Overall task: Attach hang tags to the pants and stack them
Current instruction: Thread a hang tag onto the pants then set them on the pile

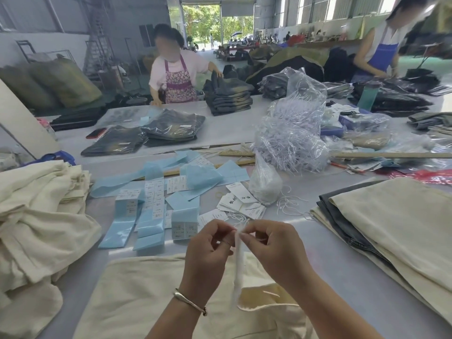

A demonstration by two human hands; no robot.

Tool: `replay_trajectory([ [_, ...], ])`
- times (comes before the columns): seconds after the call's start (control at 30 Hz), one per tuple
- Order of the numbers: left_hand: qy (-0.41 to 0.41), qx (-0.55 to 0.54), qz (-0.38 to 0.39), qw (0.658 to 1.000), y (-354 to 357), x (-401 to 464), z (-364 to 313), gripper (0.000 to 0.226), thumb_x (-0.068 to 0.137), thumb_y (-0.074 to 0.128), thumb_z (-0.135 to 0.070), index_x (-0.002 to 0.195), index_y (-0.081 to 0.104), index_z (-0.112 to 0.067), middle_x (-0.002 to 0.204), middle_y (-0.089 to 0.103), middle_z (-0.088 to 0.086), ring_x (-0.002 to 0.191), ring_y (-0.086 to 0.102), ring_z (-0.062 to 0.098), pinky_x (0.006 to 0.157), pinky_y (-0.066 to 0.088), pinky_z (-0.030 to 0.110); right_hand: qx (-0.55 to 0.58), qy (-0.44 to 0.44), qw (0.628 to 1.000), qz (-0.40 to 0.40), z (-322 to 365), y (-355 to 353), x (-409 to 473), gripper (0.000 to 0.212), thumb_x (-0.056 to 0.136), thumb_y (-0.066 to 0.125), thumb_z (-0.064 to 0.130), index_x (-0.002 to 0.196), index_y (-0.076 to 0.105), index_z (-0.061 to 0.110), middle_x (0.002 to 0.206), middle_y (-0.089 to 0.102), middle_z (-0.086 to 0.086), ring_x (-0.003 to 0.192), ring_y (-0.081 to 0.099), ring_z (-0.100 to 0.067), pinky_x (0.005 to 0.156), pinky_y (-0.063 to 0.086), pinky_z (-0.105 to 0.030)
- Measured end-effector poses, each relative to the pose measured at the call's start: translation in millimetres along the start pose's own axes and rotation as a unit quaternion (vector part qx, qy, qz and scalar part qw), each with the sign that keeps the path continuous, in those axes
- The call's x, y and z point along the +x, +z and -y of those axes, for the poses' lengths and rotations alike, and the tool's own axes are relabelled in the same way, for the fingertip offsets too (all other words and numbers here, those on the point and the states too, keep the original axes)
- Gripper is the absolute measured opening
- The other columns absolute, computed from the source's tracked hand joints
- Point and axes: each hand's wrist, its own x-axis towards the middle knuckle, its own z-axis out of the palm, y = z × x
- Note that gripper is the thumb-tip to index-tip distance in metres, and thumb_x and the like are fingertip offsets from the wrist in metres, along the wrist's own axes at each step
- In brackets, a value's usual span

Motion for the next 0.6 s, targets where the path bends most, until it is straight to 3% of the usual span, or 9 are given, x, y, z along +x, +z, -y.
replay_trajectory([
  [0.07,-0.011,0.017,0.013,1.0,6.7,4.7,-3.8,0.014,0.091,0.061,-0.001,0.082,0.061,-0.012,0.072,0.071,-0.005,0.062,0.069,0.01,0.05,0.049,0.02,-0.028,0.022,0.999,-0.011,-4.6,-8.0,1.5,0.038,0.079,0.069,0.016,0.108,0.067,0.04,0.071,0.058,0.018,0.055,0.047,0.002,0.055,0.031,-0.015],
  [0.1,-0.016,0.025,0.02,0.999,10.6,7.4,-6.2,0.015,0.093,0.059,-0.003,0.083,0.059,-0.013,0.073,0.072,-0.005,0.06,0.069,0.012,0.047,0.047,0.019,-0.026,0.025,0.999,-0.02,-7.7,-13.8,3.3,0.051,0.077,0.067,0.011,0.119,0.062,0.039,0.071,0.056,0.021,0.054,0.047,0.005,0.055,0.028,-0.011],
  [0.17,-0.003,0.045,0.033,0.998,19.3,12.8,-12.1,0.015,0.094,0.059,-0.006,0.083,0.059,-0.016,0.073,0.072,-0.004,0.055,0.068,0.015,0.048,0.046,0.018,0.011,0.019,0.999,-0.039,-13.0,-25.3,7.3,0.061,0.073,0.064,0.002,0.122,0.059,0.037,0.053,0.046,0.022,0.045,0.042,0.0,0.049,0.028,-0.011],
  [0.2,0.01,0.051,0.037,0.998,24.0,15.1,-15.5,0.015,0.093,0.06,-0.006,0.082,0.059,-0.017,0.071,0.072,-0.004,0.053,0.067,0.015,0.05,0.047,0.019,0.041,0.016,0.998,-0.034,-15.4,-30.1,8.6,0.061,0.072,0.064,-0.001,0.12,0.061,0.036,0.049,0.047,0.021,0.041,0.036,-0.004,0.046,0.029,-0.011],
  [0.27,0.033,0.053,0.04,0.997,33.8,18.0,-20.4,0.016,0.092,0.062,-0.005,0.082,0.061,-0.018,0.068,0.069,-0.003,0.05,0.064,0.014,0.053,0.049,0.02,0.126,0.016,0.992,0.011,-17.0,-36.7,11.6,0.051,0.074,0.066,-0.002,0.114,0.064,0.03,0.068,0.066,0.02,0.042,0.033,-0.005,0.043,0.033,-0.016],
  [0.33,0.041,0.05,0.035,0.997,42.1,18.3,-20.4,0.015,0.091,0.062,-0.004,0.084,0.062,-0.018,0.066,0.067,-0.003,0.049,0.061,0.014,0.051,0.049,0.022,0.19,0.039,0.979,0.06,-21.7,-41.1,15.9,0.03,0.079,0.071,0.003,0.104,0.07,0.019,0.084,0.074,0.005,0.045,0.046,-0.013,0.043,0.04,-0.022],
  [0.43,0.03,0.057,0.031,0.997,48.6,11.9,-11.4,0.017,0.091,0.062,-0.006,0.083,0.061,-0.021,0.064,0.066,-0.004,0.049,0.059,0.014,0.052,0.051,0.031,0.223,0.097,0.964,0.109,-36.6,-45.7,17.4,0.004,0.083,0.071,0.003,0.082,0.072,0.007,0.066,0.07,-0.009,0.046,0.054,-0.016,0.046,0.044,-0.025],
  [0.5,0.011,0.067,0.038,0.997,49.8,3.8,-1.5,0.017,0.091,0.064,-0.009,0.082,0.063,-0.024,0.065,0.066,-0.004,0.051,0.06,0.014,0.054,0.051,0.032,0.206,0.125,0.961,0.132,-47.1,-44.4,15.9,0.007,0.082,0.071,0.004,0.076,0.072,0.006,0.057,0.064,-0.007,0.048,0.052,-0.015,0.048,0.043,-0.025],
  [0.6,-0.027,0.135,0.042,0.99,47.6,-8.6,20.3,0.014,0.09,0.065,-0.017,0.081,0.064,-0.027,0.064,0.066,-0.006,0.051,0.06,0.012,0.056,0.051,0.029,0.007,0.094,0.992,0.089,-60.8,-39.0,16.7,0.011,0.084,0.07,0.014,0.073,0.07,0.016,0.06,0.061,0.001,0.058,0.051,-0.01,0.06,0.042,-0.028],
])
